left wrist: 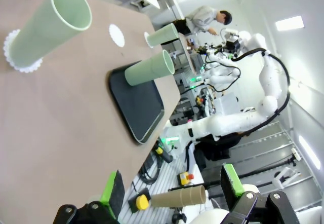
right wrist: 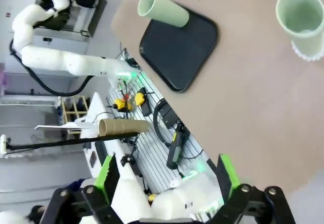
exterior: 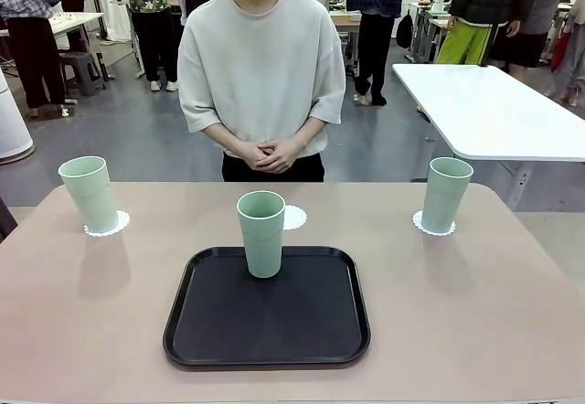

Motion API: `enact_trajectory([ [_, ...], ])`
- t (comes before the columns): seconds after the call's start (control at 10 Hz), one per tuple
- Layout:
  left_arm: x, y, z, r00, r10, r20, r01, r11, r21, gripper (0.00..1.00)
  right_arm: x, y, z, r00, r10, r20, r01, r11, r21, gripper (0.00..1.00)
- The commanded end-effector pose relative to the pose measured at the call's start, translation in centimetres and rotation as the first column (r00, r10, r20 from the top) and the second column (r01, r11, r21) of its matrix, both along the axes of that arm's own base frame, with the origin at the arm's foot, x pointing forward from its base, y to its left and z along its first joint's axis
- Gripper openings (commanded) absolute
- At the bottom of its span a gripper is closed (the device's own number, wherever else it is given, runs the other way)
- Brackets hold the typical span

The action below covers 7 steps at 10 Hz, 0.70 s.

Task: Place coasters on the table and set cups on them.
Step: Take one Reusable plastic cup from the Flat Tray and place it on a coaster set by the human.

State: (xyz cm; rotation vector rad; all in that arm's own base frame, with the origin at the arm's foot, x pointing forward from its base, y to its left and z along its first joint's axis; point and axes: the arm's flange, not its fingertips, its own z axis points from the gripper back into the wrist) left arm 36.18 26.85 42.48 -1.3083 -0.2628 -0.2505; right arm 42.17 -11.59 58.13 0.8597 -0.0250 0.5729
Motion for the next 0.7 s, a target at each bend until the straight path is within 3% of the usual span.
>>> enact_trajectory([
  [0.0,0.1,0.0,0.3,1.0,0.027,-0.008,-0.027,1.0,-0.004,1.0,3.1,5.4,-3.6,1.0,-0.02,0.009,0.021,0.996,-0.09,1.0],
  [0.3,0.1,0.0,0.3,1.0,0.027,-0.008,-0.027,1.0,-0.004,1.0,2.8,12.9,-6.5,0.966,-0.13,0.225,0.164,0.976,-0.14,1.0],
  [0.4,0.1,0.0,0.3,1.0,0.027,-0.008,-0.027,1.0,-0.004,1.0,2.4,14.3,-7.1,0.92,-0.173,0.352,0.238,0.959,-0.151,1.0],
  [0.5,0.1,0.0,0.3,1.0,0.027,-0.008,-0.027,1.0,-0.004,1.0,1.9,15.1,-7.6,0.882,-0.203,0.426,0.287,0.947,-0.144,1.0],
  [0.6,0.1,0.0,0.3,1.0,0.027,-0.008,-0.027,1.0,-0.004,1.0,1.0,15.3,-7.9,0.928,-0.154,0.338,0.209,0.969,-0.133,1.0],
])
